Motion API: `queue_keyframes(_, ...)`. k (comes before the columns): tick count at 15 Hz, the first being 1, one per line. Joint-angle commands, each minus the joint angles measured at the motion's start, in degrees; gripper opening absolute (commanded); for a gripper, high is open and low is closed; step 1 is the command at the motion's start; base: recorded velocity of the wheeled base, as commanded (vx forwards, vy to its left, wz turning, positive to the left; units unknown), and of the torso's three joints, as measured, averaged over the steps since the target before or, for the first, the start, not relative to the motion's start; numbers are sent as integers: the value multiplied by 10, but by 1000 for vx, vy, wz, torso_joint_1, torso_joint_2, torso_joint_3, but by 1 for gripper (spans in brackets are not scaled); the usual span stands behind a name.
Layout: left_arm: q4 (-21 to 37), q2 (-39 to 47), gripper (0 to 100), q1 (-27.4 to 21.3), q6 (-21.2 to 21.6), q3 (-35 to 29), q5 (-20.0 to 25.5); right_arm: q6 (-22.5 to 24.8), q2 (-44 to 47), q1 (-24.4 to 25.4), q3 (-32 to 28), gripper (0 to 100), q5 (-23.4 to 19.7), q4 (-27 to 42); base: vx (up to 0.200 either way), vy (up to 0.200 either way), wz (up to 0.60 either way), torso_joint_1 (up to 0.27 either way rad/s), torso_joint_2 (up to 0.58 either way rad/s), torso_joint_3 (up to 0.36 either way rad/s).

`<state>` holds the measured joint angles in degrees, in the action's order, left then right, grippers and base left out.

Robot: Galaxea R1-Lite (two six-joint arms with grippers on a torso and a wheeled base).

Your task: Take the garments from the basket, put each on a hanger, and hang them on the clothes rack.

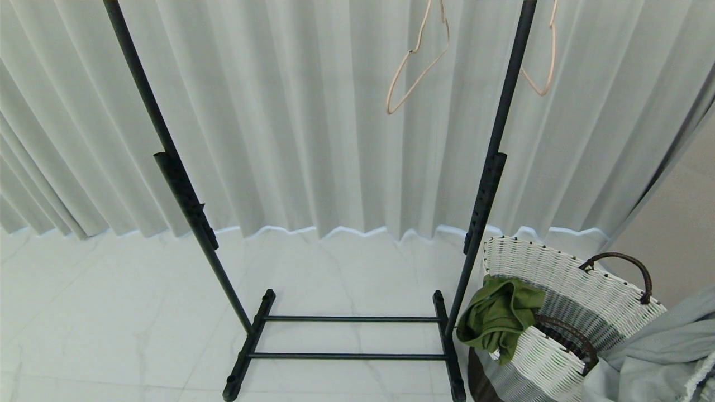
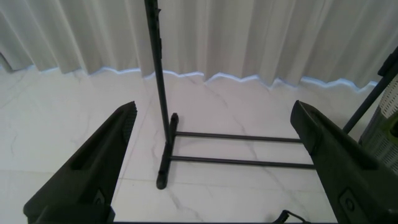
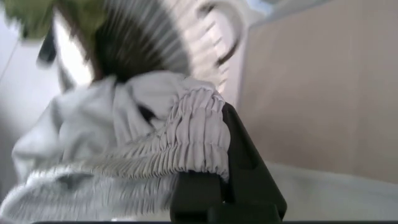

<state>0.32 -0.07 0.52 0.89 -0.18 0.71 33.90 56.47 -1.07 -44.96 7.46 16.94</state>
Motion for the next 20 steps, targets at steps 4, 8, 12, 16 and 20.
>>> queue_keyframes(4, 0, 1, 100, 0, 1, 0, 0, 0, -26, 0, -24, 0, 0, -3, -150, 0, 0, 5, -1, 1)
queue_keyframes(8, 0, 1, 100, 1, 1, 0, 0, 1, -27, 1, -26, 0, 0, -3, -200, 0, 0, 0, 8, 5)
queue_keyframes(12, 0, 1, 100, 1, 18, 0, 1, 1, -27, 13, -29, 0, 0, -3, 0, 0, 0, 0, 0, 0)
queue_keyframes(16, -1, 1, 100, 1, 19, 0, 1, 2, -26, 20, -30, 0, 0, -3, 0, 50, 0, 1, 1, -1)
queue_keyframes(20, 0, 1, 100, 1, 20, 0, 1, 2, -25, 26, -30, 0, 0, -4, 0, 200, 0, 2, 7, 1)
